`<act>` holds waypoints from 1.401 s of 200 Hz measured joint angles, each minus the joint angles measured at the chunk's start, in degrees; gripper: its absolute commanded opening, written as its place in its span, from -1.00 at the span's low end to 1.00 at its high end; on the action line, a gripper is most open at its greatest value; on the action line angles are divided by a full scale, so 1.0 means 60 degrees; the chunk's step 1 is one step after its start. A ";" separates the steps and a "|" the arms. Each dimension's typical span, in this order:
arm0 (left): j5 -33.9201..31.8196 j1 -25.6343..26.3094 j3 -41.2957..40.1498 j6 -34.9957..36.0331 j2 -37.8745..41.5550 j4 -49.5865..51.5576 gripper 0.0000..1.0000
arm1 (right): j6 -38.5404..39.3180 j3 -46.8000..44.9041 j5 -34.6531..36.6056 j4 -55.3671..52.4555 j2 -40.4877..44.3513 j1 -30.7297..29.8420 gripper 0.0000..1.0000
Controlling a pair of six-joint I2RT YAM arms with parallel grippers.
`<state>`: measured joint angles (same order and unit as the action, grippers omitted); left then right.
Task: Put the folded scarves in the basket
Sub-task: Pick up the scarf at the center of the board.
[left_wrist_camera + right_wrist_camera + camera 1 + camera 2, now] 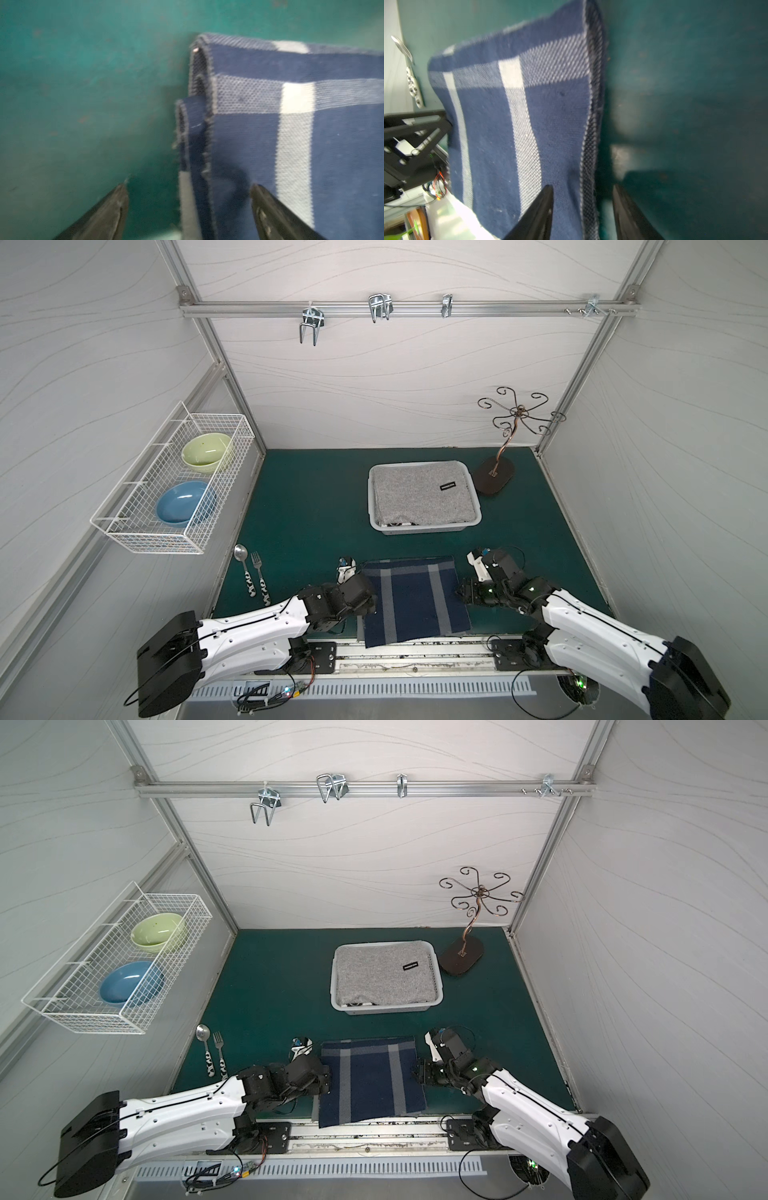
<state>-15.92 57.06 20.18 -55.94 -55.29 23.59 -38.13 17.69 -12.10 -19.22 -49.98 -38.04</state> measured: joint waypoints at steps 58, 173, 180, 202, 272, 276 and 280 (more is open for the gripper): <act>0.0160 -0.0262 -0.0080 0.0076 -0.0794 -0.1359 0.74 | 0.0000 0.0142 -0.0736 0.0841 -0.1319 0.0393 0.08; 0.0066 -0.0193 -0.0364 -0.0251 -0.3450 -0.6284 -0.33 | -0.0922 0.0200 -0.0776 0.3887 -0.3322 -0.1166 -0.25; 0.0171 -0.0189 -0.0397 -0.0288 -0.3555 -0.6510 -0.50 | -0.0958 0.0197 -0.0809 0.4098 -0.3490 -0.1184 -0.54; 0.0681 -0.0124 -0.0430 -0.0477 -0.3716 -0.6972 -1.00 | -0.0991 0.0157 -0.0954 0.4721 -0.3949 -0.1224 -0.87; 0.1912 0.0044 -0.0197 -0.0280 -0.2408 -0.4870 -1.00 | -0.0656 0.0222 -0.1140 0.3395 -0.2907 -0.1406 -1.00; 0.1949 0.0051 -0.0153 -0.0255 -0.2251 -0.4619 -1.00 | -0.0608 0.0270 -0.1133 0.3136 -0.2714 -0.1410 -1.00; 0.1974 0.0058 -0.0106 -0.0237 -0.2142 -0.4415 -1.00 | -0.0561 0.0339 -0.1107 0.2845 -0.2524 -0.1413 -1.00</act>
<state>-4.08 57.41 19.55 -57.36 -68.14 -2.90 -41.50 19.73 -18.74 -2.15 -65.12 -46.52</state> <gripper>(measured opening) 0.115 0.128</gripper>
